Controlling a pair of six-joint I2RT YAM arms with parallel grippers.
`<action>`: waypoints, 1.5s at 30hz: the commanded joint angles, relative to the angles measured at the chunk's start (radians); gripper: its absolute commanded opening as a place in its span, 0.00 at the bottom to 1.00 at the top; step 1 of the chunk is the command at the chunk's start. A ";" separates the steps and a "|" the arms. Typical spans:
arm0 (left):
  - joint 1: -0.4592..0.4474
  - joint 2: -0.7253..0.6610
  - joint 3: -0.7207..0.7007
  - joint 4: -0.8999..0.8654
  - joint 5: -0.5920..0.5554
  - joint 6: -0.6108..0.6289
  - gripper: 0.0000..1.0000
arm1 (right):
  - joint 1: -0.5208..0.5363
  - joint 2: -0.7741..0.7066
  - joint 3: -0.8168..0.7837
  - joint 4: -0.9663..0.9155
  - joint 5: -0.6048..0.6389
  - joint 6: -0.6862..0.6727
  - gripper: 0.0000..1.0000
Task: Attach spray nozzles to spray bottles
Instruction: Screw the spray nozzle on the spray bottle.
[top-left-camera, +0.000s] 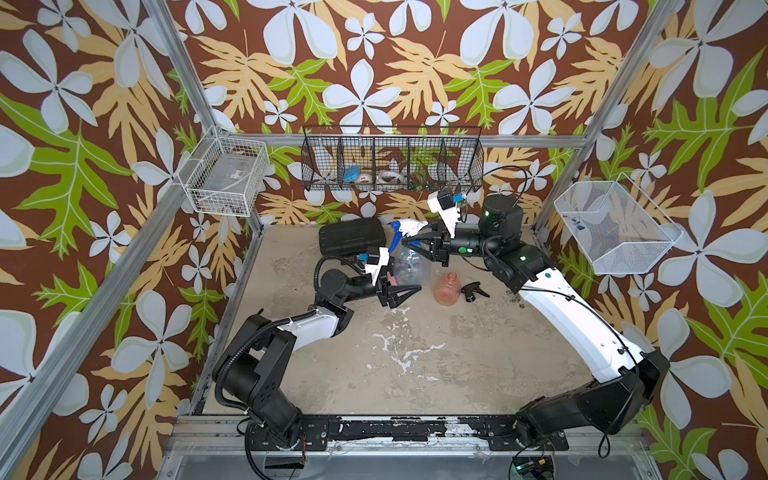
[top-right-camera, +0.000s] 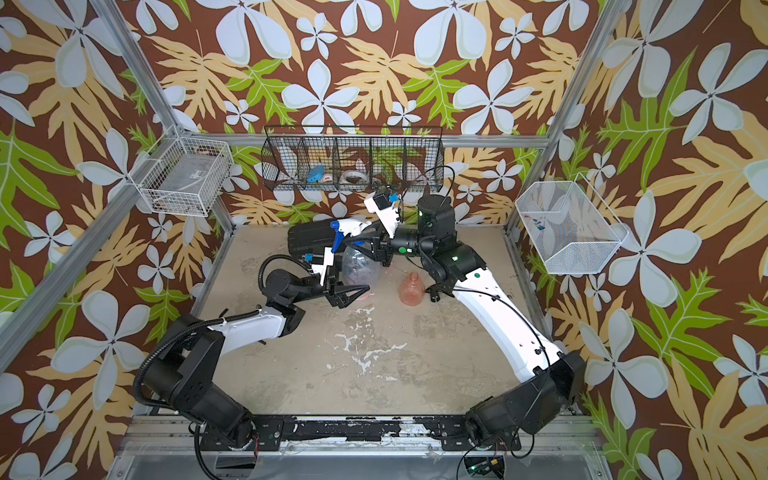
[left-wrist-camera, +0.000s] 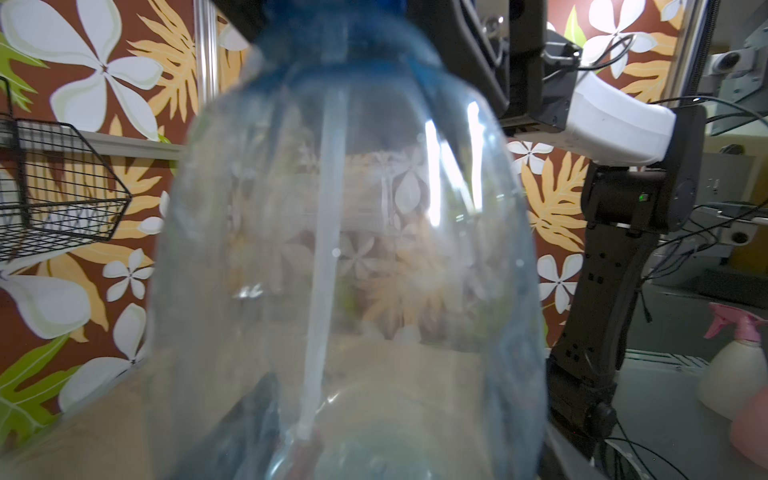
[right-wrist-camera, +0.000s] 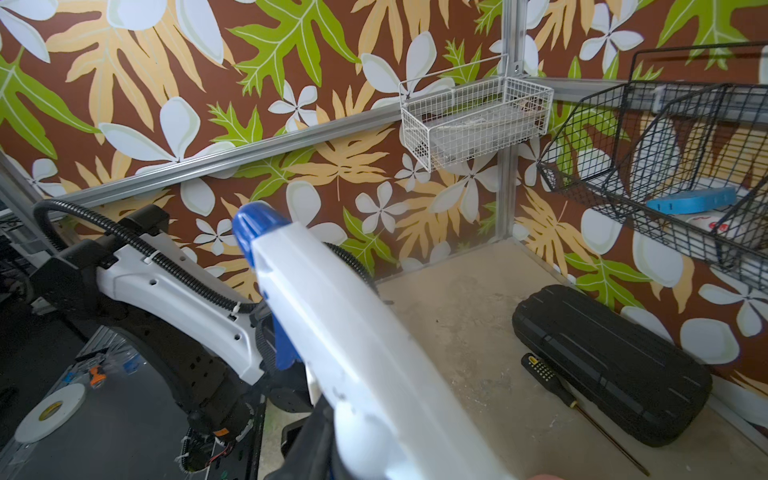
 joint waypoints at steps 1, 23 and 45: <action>0.004 -0.025 0.009 -0.056 -0.236 0.112 0.45 | 0.018 0.008 -0.021 -0.086 0.045 0.085 0.00; -0.025 -0.061 -0.027 -0.093 -0.556 0.202 0.47 | 0.181 0.046 -0.022 -0.140 0.838 0.363 0.00; 0.024 -0.039 -0.019 -0.050 0.010 0.040 0.51 | -0.047 0.030 0.098 -0.195 0.014 0.011 0.71</action>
